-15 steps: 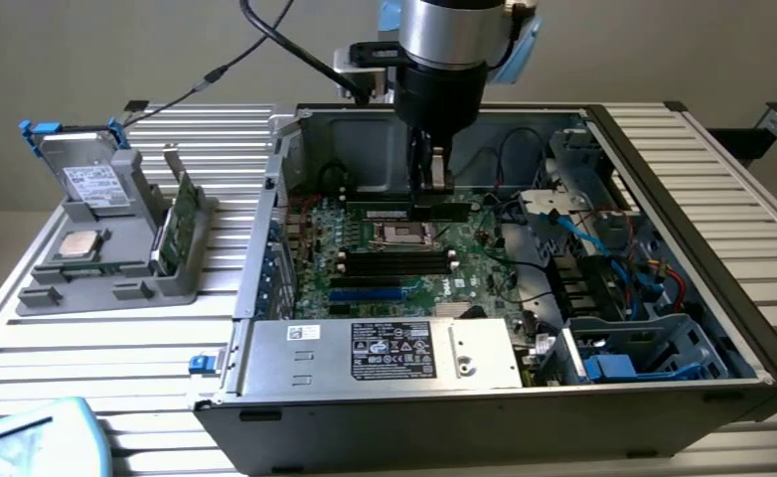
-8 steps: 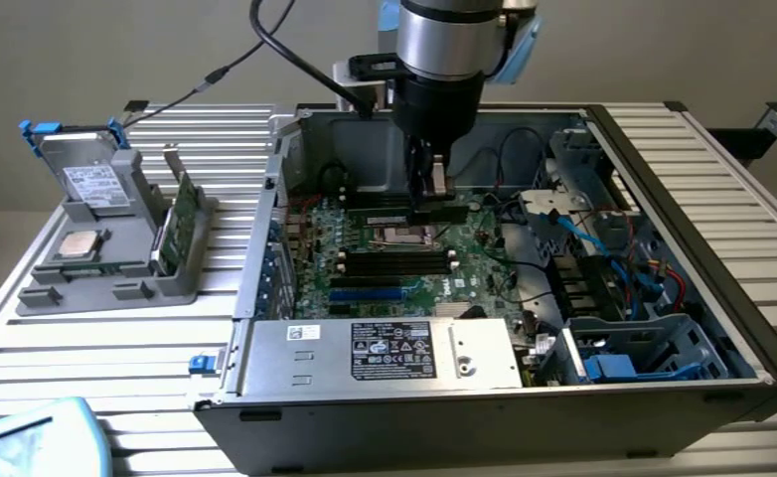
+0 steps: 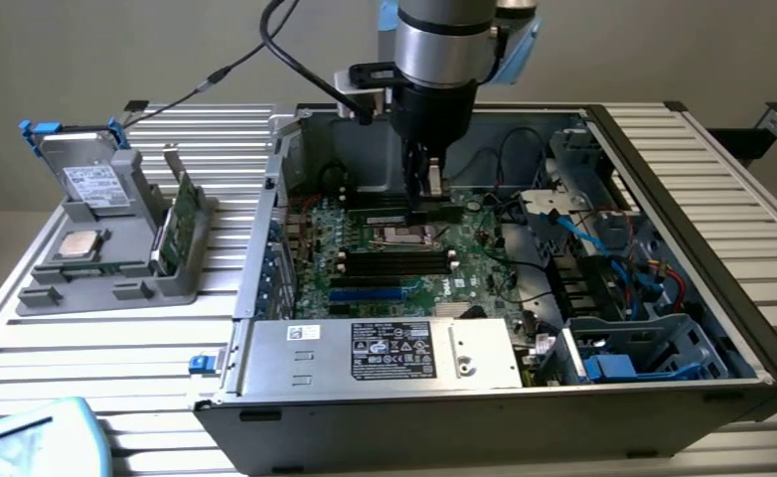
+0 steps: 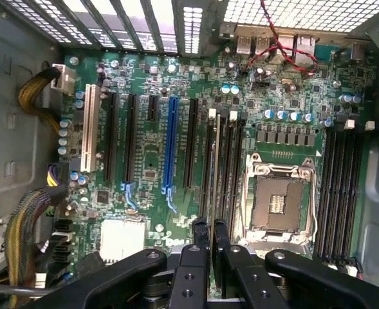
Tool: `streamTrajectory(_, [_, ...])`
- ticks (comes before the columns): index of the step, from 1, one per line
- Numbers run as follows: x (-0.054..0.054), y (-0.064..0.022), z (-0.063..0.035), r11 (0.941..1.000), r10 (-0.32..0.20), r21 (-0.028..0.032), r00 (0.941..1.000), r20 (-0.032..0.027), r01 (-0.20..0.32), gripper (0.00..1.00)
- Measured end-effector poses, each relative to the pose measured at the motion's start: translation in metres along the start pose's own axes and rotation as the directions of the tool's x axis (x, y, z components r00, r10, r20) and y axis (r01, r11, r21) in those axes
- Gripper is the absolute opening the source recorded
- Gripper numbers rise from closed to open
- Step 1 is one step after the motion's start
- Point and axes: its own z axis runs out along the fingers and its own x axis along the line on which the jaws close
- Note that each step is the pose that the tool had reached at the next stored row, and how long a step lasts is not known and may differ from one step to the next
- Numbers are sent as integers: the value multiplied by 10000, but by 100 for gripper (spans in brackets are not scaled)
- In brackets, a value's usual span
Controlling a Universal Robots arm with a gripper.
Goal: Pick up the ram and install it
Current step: 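Pick up the ram and move it above insertion slot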
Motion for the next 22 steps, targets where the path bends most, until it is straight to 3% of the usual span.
streamTrajectory(15, [-31,63,265,10000,42,-14,9999,-145,-42,15])
streamTrajectory(22, [-48,60,342,9999,103,-88,9996,-273,-106,15])
